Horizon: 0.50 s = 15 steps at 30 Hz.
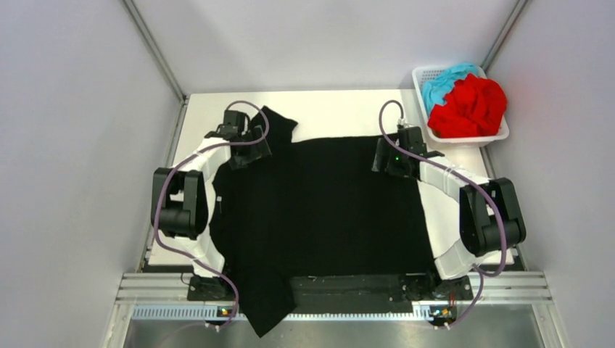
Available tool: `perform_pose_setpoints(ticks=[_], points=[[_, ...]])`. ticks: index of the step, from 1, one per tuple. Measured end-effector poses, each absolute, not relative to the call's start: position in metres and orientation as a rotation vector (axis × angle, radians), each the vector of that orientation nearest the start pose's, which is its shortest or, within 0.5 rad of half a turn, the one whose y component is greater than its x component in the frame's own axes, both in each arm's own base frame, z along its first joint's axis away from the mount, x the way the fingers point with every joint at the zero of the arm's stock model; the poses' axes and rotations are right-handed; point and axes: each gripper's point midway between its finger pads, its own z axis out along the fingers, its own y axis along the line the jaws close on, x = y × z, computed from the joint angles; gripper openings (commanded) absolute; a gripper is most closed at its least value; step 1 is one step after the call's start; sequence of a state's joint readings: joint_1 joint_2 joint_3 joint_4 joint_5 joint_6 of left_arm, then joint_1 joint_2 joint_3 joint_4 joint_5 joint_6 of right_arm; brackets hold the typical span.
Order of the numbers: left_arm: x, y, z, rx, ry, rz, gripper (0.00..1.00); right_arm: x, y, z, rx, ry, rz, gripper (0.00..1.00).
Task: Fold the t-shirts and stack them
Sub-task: Flatten out the tshirt
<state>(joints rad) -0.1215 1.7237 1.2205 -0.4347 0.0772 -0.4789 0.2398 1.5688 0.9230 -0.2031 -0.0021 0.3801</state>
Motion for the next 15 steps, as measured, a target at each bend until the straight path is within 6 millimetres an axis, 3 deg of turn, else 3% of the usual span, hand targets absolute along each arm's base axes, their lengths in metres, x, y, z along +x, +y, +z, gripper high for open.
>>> perform_pose_setpoints(ticks=[6, 15], points=[[0.420, -0.073, 0.034, -0.534, 2.628, -0.259, 0.99, 0.370, 0.098, 0.031, 0.244, 2.507, 0.201, 0.99], [0.483, -0.076, 0.038, -0.574, 2.613, -0.263, 0.99, 0.433, 0.092, 0.033, 0.340, 2.423, 0.158, 0.99]])
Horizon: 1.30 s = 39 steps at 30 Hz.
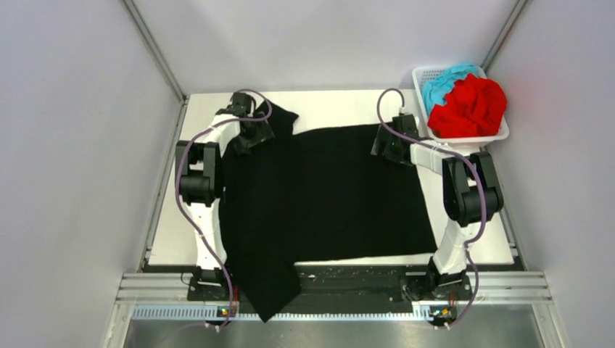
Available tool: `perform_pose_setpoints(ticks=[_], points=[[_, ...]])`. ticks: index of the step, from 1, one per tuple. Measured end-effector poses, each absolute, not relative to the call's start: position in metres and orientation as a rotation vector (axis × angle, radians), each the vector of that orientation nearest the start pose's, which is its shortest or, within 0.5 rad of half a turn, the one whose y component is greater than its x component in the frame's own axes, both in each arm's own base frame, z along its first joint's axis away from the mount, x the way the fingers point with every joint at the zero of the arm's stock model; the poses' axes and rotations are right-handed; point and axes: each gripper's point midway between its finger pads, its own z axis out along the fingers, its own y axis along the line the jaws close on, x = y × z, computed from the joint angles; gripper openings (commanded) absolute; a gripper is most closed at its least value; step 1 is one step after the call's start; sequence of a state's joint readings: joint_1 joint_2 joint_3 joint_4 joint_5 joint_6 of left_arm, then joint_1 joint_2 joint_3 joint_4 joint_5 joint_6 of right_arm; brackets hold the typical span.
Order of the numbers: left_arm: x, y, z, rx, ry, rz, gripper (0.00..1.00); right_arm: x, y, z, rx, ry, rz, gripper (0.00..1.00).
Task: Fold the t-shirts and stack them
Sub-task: Flatten out the tshirt
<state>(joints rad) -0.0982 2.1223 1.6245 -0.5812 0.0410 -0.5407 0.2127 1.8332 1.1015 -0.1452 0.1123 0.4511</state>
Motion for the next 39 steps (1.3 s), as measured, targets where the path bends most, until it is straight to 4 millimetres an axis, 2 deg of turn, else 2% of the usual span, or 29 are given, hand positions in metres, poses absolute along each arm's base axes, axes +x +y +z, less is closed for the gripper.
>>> perform_pose_setpoints(ticks=[4, 6, 15, 22, 25, 28, 31, 33, 36, 39], points=[[0.519, -0.076, 0.041, -0.559, 2.591, -0.262, 0.99, 0.467, 0.084, 0.035, 0.393, 2.385, 0.166, 0.99], [0.529, -0.078, 0.041, -0.549, 2.583, -0.278, 0.99, 0.485, 0.082, 0.037, 0.406, 2.369, 0.165, 0.99], [0.613, -0.091, 0.055, -0.521, 2.442, -0.555, 0.99, 0.540, 0.080, 0.040, 0.415, 2.331, 0.170, 0.99], [0.656, -0.099, 0.064, -0.547, 2.287, -0.752, 0.99, 0.555, 0.081, 0.042, 0.418, 2.330, 0.172, 0.99], [0.664, -0.099, 0.067, -0.558, 2.249, -0.774, 0.99, 0.554, 0.082, 0.042, 0.414, 2.343, 0.182, 0.99], [0.661, -0.098, 0.069, -0.556, 2.241, -0.770, 0.99, 0.549, 0.084, 0.045, 0.400, 2.359, 0.199, 0.99], [0.635, -0.096, 0.071, -0.559, 2.293, -0.734, 0.99, 0.528, 0.085, 0.049, 0.376, 2.403, 0.203, 0.99], [0.612, -0.095, 0.080, -0.552, 2.333, -0.696, 0.99, 0.513, 0.085, 0.060, 0.352, 2.412, 0.196, 0.99], [0.574, -0.091, 0.108, -0.533, 2.351, -0.618, 0.99, 0.486, 0.091, 0.094, 0.307, 2.383, 0.207, 0.99], [0.514, -0.096, 0.155, -0.487, 2.326, -0.533, 0.99, 0.453, 0.098, 0.134, 0.268, 2.313, 0.241, 0.99]])
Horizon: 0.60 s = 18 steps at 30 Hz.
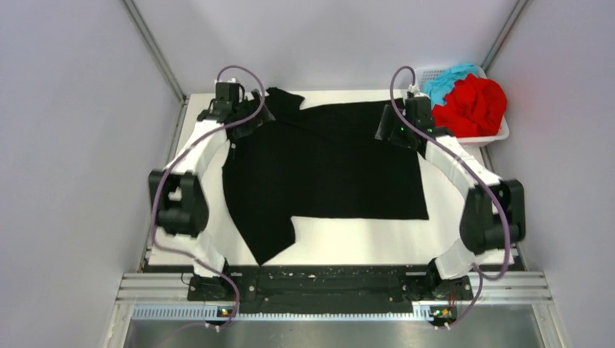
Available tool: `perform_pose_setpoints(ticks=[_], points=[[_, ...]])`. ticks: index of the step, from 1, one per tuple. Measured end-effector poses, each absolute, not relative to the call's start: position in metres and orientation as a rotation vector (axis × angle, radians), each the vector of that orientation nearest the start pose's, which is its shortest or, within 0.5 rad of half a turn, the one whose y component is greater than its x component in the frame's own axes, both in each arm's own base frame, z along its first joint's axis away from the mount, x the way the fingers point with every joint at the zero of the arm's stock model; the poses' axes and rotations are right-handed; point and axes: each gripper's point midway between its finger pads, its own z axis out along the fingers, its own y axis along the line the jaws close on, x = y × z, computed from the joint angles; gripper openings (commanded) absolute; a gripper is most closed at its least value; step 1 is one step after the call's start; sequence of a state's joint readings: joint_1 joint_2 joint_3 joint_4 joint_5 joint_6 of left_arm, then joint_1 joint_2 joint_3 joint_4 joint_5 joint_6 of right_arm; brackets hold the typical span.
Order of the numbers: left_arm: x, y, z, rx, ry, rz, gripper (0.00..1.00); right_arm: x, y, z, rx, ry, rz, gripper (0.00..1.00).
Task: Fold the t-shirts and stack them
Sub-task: Flatten out the tshirt, then grab the side of the flattened tshirt closest away from the robot with both arms
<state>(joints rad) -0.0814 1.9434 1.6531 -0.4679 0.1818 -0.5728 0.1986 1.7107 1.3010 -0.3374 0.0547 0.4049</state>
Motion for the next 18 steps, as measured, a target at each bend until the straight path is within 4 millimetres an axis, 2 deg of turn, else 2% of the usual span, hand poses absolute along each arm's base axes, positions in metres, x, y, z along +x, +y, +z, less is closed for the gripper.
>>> perform_pose_setpoints(ticks=[3, 4, 6, 8, 11, 13, 16, 18], points=[[0.442, -0.115, 0.192, -0.413, 2.270, -0.487, 0.99, 0.413, 0.097, 0.159, 0.277, 2.245, 0.278, 0.99], [0.411, -0.123, 0.197, -0.384, 2.266, -0.473, 0.99, 0.397, 0.093, 0.162, 0.293, 2.231, 0.284, 0.99], [0.369, -0.135, 0.193, -0.346, 2.286, -0.468, 0.99, 0.373, 0.085, 0.158, 0.333, 2.221, 0.280, 0.99], [0.323, -0.133, 0.168, -0.361, 2.367, -0.429, 0.99, 0.350, 0.076, 0.145, 0.386, 2.230, 0.267, 0.99], [0.258, -0.113, 0.114, -0.444, 2.543, -0.291, 0.97, 0.324, 0.065, 0.124, 0.447, 2.269, 0.234, 0.99], [0.212, -0.102, 0.085, -0.482, 2.653, -0.215, 0.96, 0.309, 0.057, 0.110, 0.487, 2.298, 0.202, 0.99], [0.159, -0.099, 0.070, -0.499, 2.748, -0.191, 0.93, 0.297, 0.049, 0.102, 0.528, 2.313, 0.169, 0.99], [0.142, -0.103, 0.069, -0.509, 2.763, -0.220, 0.90, 0.294, 0.047, 0.102, 0.543, 2.308, 0.157, 0.99]])
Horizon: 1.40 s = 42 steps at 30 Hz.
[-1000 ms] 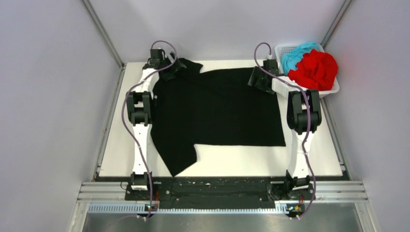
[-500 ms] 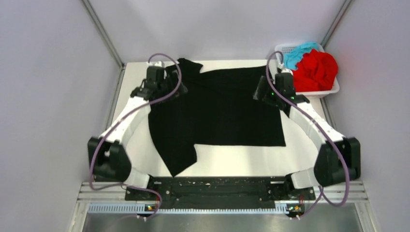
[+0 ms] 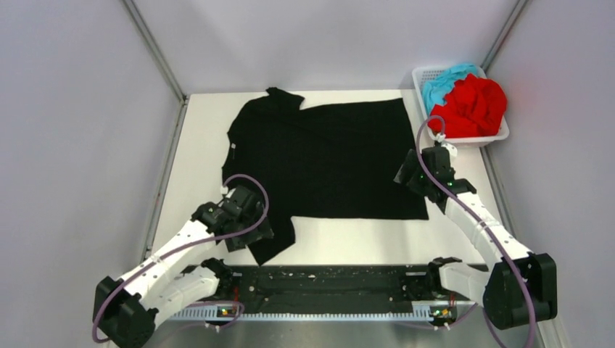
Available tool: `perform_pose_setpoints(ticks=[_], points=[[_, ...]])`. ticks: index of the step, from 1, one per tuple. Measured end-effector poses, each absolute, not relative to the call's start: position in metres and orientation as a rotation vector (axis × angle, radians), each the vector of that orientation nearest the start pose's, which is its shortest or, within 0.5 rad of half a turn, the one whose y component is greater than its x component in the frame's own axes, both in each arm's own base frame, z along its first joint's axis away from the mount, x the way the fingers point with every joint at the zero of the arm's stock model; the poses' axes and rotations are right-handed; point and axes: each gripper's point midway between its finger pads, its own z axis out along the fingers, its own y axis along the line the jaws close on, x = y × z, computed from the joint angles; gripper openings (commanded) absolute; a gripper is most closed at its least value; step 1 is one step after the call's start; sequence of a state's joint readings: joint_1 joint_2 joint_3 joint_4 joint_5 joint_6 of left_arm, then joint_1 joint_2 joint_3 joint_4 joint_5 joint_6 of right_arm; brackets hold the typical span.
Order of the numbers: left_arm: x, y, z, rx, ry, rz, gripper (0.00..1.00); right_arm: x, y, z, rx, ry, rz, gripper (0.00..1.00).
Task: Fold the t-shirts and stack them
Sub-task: Grab the side of the flattened tshirt closest away from the robot with both arms
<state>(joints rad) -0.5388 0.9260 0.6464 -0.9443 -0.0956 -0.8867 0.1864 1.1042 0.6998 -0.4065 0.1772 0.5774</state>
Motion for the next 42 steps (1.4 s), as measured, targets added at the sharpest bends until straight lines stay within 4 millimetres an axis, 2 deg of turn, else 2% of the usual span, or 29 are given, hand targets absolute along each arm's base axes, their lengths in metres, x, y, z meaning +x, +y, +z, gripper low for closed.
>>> perform_pose_setpoints(ticks=[4, 7, 9, 11, 16, 22, 23, 25, 30, 34, 39, 42], points=[[0.112, -0.113, 0.056, -0.535, 2.819, -0.270, 0.75, 0.293, 0.038, 0.107, 0.577, 2.279, 0.114, 0.99], [0.090, -0.114, 0.038, -0.560, 2.893, -0.243, 0.65, 0.291, 0.034, 0.108, 0.594, 2.269, 0.092, 0.99], [0.082, -0.111, 0.030, -0.582, 2.924, -0.199, 0.60, 0.291, 0.031, 0.108, 0.606, 2.267, 0.078, 0.99], [0.081, -0.110, 0.026, -0.605, 2.932, -0.165, 0.57, 0.290, 0.030, 0.107, 0.617, 2.265, 0.071, 0.99], [0.085, -0.111, 0.017, -0.634, 2.944, -0.103, 0.39, 0.283, 0.028, 0.095, 0.630, 2.290, 0.059, 0.99], [0.086, -0.111, 0.011, -0.651, 2.948, -0.081, 0.27, 0.277, 0.026, 0.093, 0.660, 2.289, 0.058, 0.99], [0.086, -0.111, 0.011, -0.651, 2.948, -0.076, 0.21, 0.277, 0.025, 0.095, 0.668, 2.283, 0.061, 0.99], [0.086, -0.111, 0.011, -0.654, 2.946, -0.079, 0.02, 0.276, 0.024, 0.098, 0.683, 2.268, 0.065, 0.99], [0.092, -0.116, 0.012, -0.658, 2.926, -0.102, 0.00, 0.259, 0.012, 0.095, 0.766, 2.254, 0.037, 0.98], [0.098, -0.119, 0.014, -0.654, 2.901, -0.130, 0.00, 0.237, -0.002, 0.075, 0.887, 2.264, 0.006, 0.90], [0.109, -0.126, 0.021, -0.647, 2.838, -0.216, 0.00, 0.209, 0.001, 0.036, 0.963, 2.347, 0.003, 0.67], [0.112, -0.128, 0.025, -0.645, 2.820, -0.247, 0.00, 0.204, 0.006, 0.022, 0.980, 2.371, 0.025, 0.54]])
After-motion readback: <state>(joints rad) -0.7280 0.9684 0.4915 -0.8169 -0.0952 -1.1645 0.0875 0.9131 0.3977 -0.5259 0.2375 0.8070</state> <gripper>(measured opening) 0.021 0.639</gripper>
